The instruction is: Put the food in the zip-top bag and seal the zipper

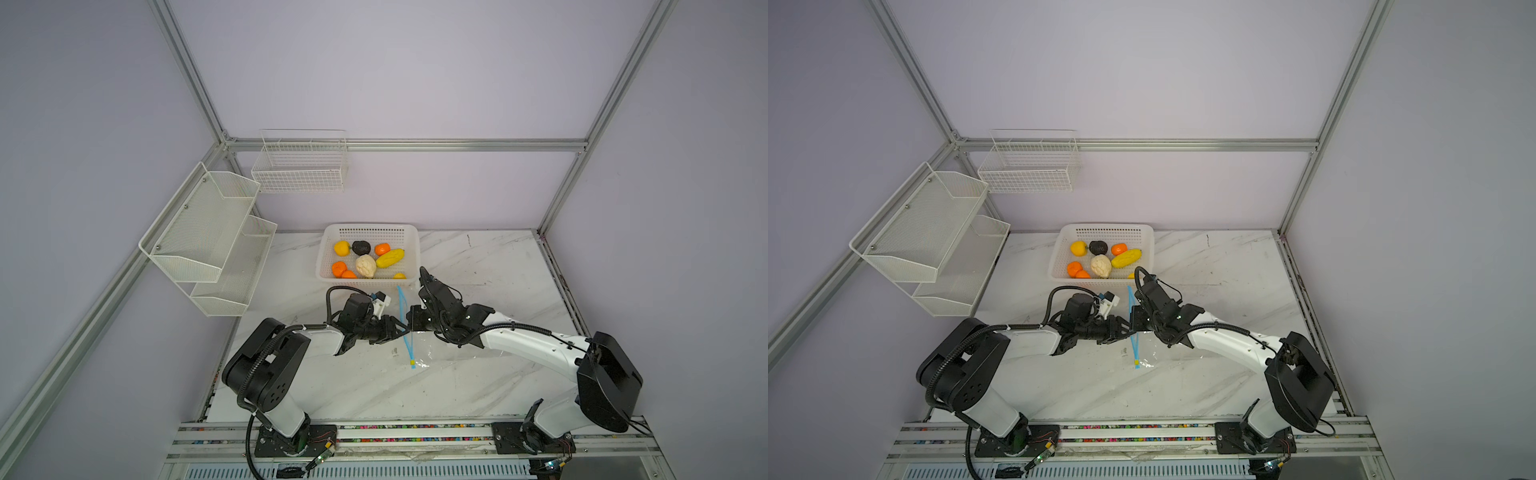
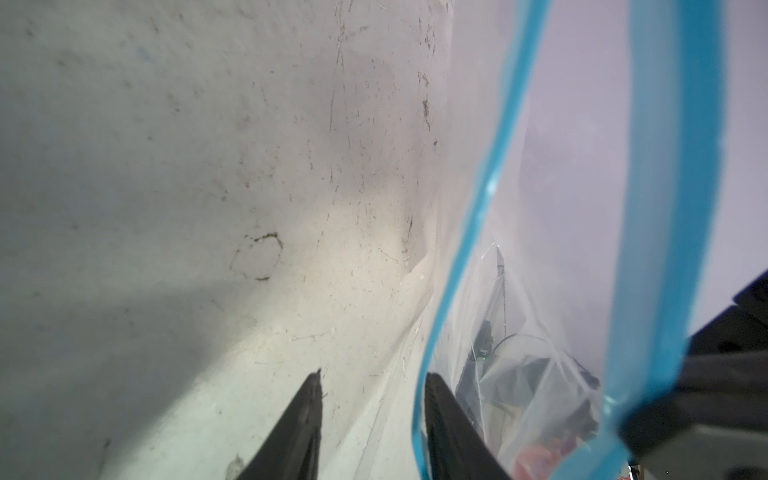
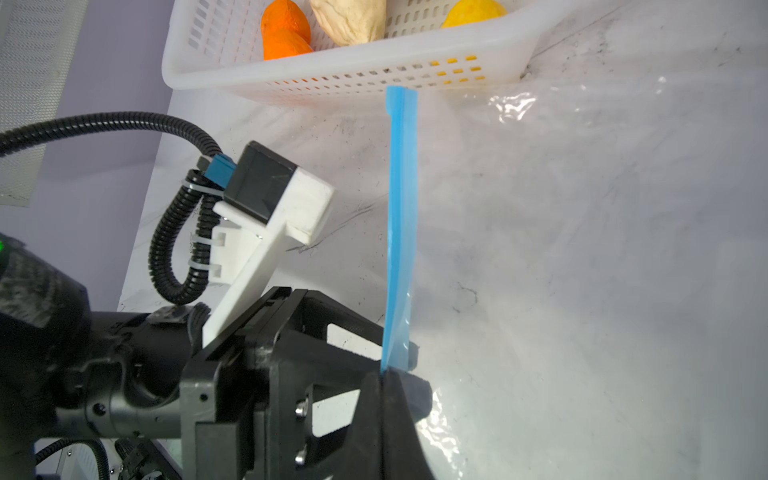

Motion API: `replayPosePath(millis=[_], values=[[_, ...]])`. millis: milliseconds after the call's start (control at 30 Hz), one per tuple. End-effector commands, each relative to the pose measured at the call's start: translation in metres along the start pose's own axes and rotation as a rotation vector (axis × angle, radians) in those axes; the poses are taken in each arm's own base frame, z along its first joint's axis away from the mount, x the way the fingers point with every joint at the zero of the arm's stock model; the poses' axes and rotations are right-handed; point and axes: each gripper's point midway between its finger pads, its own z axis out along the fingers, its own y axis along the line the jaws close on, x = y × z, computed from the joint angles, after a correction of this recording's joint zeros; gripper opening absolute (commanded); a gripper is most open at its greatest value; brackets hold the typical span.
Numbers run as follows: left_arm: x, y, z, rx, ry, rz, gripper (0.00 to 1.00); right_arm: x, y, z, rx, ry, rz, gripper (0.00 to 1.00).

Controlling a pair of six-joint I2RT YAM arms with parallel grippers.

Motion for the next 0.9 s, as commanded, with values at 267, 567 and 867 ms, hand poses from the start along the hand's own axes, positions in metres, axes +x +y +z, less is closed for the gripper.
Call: replayPosePath(millis=[267, 567, 867], values=[[-0.035, -0.058, -0.013, 0.111, -0.084, 0.127, 0.01, -0.004, -0.001, -0.011, 0.004, -0.012, 0.004, 0.0], [-0.032, -0.073, -0.015, 0.113, -0.086, 0.156, 0.0, -0.009, -0.011, -0.01, 0.095, -0.009, -0.045, 0.28], [-0.027, -0.079, -0.015, 0.087, -0.077, 0.19, 0.0, -0.018, -0.012, -0.017, 0.158, -0.021, -0.08, 0.38]])
